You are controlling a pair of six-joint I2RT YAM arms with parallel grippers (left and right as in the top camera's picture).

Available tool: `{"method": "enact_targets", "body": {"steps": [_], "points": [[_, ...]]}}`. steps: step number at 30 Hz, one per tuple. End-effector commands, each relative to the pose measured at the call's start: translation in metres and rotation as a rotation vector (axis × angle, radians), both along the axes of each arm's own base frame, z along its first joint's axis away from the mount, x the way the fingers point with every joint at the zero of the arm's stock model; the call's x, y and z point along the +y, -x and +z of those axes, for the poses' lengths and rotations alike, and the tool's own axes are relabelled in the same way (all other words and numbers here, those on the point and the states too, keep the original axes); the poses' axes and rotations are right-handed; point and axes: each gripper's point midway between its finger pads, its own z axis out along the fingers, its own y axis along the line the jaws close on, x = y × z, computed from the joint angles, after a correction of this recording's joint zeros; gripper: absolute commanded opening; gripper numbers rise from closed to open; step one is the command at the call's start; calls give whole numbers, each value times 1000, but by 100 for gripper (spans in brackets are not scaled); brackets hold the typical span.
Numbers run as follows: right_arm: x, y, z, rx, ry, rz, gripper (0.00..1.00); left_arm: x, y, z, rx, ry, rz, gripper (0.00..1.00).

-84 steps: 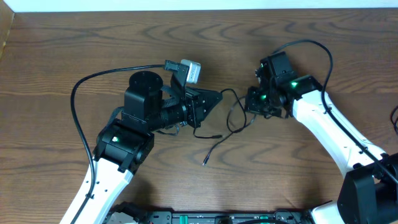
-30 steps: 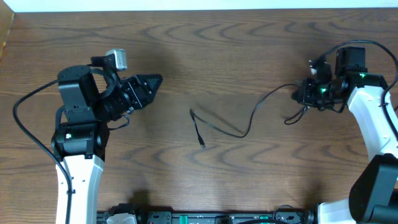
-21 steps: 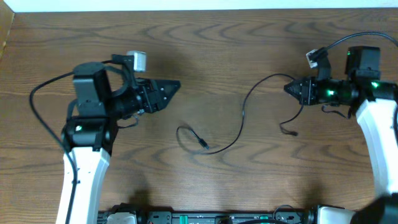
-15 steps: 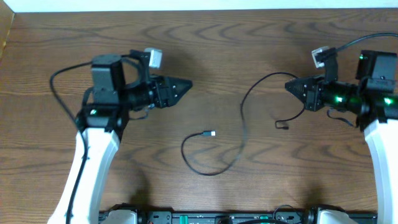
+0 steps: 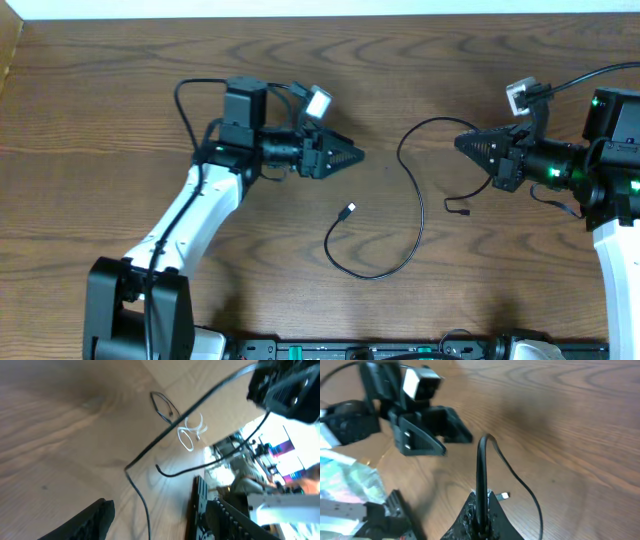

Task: Untangle cables

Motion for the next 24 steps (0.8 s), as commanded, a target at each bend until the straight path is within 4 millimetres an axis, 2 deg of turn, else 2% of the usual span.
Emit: {"method": "enact_targets", "body": {"steps": [1, 8, 13, 21, 22, 23, 24], "points": [[11, 11, 24, -71, -74, 85, 1, -13, 13, 4, -100, 27, -89, 64], [20, 21, 37, -85, -152, 158, 1, -32, 19, 17, -234, 63, -147, 64], [22, 24, 38, -77, -166, 171, 1, -47, 26, 27, -327, 94, -190, 64], [29, 33, 46, -81, -213, 223, 1, -59, 29, 29, -373, 95, -199, 64], [29, 34, 48, -83, -223, 233, 1, -59, 28, 28, -372, 93, -196, 63], [29, 34, 48, -84, -223, 232, 1, -59, 28, 28, -372, 93, -195, 57], [29, 34, 47, -84, -218, 228, 1, -59, 27, 28, -372, 90, -193, 45]]}}
